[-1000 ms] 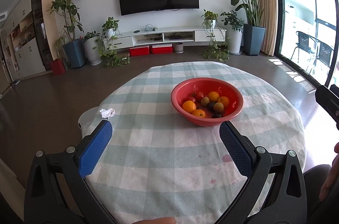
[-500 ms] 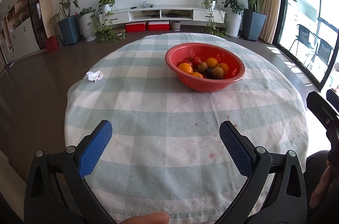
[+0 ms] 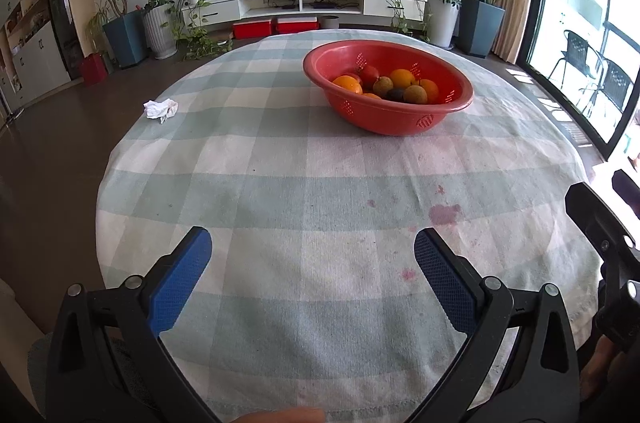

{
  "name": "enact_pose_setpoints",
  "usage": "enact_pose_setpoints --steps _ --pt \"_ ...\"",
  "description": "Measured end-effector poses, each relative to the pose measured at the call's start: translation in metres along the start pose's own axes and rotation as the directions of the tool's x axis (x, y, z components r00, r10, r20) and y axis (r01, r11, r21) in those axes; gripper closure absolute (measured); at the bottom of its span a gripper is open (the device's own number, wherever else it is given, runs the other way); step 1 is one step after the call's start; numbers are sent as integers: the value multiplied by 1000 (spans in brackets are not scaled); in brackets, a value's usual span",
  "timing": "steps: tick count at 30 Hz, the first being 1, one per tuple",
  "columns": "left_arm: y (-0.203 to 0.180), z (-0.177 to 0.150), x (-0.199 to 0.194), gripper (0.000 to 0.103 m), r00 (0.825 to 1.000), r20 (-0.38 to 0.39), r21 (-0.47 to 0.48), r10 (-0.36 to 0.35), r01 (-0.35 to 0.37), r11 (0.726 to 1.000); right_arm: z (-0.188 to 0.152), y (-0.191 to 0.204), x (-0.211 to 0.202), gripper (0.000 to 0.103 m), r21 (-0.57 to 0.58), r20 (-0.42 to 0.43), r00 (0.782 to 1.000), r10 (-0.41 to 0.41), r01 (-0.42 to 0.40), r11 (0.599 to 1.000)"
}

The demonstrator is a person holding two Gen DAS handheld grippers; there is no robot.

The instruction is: Organize fruits

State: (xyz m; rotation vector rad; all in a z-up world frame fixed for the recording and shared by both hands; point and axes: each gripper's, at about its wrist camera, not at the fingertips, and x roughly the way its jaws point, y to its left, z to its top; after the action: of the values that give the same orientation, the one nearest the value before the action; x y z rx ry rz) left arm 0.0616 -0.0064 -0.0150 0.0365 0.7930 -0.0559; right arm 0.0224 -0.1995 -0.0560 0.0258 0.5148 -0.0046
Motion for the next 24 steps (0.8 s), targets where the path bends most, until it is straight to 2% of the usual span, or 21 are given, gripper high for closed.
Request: enact_pose_setpoints --steps 24 --pt "0 0 2 0 1000 -3 1 -4 4 1000 -3 5 1 0 -25 -17 1000 -1 1 1000"
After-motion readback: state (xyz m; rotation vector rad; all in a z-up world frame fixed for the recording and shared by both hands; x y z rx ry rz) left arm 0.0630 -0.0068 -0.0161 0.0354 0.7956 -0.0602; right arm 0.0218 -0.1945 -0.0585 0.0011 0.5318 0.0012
